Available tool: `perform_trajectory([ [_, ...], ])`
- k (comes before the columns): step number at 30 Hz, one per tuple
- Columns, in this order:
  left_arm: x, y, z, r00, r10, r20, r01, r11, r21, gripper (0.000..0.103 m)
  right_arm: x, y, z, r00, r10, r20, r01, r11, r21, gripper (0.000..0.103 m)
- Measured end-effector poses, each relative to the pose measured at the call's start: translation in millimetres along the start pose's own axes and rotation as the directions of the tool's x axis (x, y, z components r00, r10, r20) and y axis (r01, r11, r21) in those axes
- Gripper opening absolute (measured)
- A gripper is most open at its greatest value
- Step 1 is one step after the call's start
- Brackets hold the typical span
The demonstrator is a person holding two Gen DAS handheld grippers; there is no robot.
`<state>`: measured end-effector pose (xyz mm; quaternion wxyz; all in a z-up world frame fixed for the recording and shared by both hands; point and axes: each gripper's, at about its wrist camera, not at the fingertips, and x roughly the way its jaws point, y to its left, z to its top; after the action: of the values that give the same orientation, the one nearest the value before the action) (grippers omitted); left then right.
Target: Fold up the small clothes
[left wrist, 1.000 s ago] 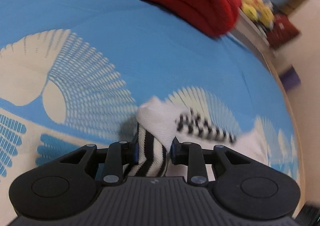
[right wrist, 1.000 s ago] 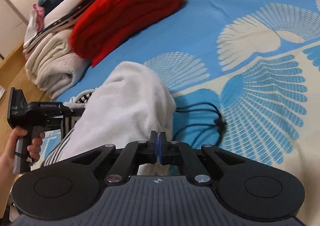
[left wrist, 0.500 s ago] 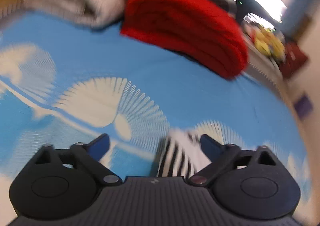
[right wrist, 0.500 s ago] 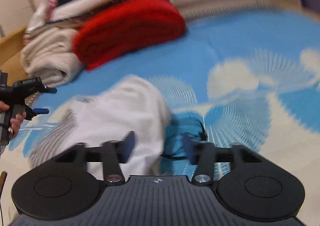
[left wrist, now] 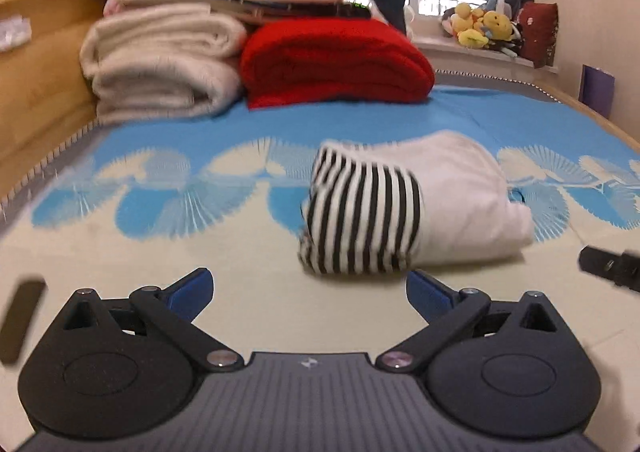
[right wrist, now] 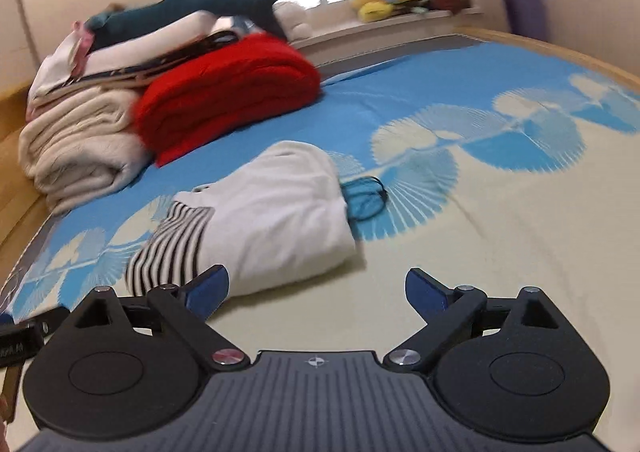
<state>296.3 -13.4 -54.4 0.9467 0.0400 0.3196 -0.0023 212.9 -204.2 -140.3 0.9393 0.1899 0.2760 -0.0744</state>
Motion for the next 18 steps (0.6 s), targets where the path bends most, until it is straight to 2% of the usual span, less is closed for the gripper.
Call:
perform_trajectory([
  [2,12,-1,-16,1.0,0.003,-0.007,-0.003,1.0,-0.007,0.103,4,-2,-22,0.999,-0.011,0.03,0.013,0.997,-0.073,0.095],
  [5,33,-8,-19,0.998,-0.007,-0.066,0.008,1.0,0.016,0.102,23,7,-35,0.999,-0.043,-0.02,0.037,0.975,-0.221,0.093],
  [7,41,-11,-15,0.999,-0.017,-0.04,0.018,1.0,0.022,0.102,30,9,-34,0.999,-0.033,-0.013,0.03,0.975,-0.221,0.094],
  [10,48,-18,-13,1.0,0.012,-0.019,-0.011,0.999,0.053,0.102,42,12,-33,0.999,-0.024,-0.03,0.016,0.971,-0.24,0.094],
  [14,61,-20,-12,0.997,-0.012,-0.073,0.014,1.0,0.025,0.102,53,17,-32,0.998,-0.034,-0.055,0.019,0.965,-0.261,0.094],
  [18,63,-23,-13,0.997,-0.001,-0.074,0.004,0.999,0.046,0.102,57,21,-31,0.998,-0.029,-0.057,0.013,0.966,-0.259,0.094],
])
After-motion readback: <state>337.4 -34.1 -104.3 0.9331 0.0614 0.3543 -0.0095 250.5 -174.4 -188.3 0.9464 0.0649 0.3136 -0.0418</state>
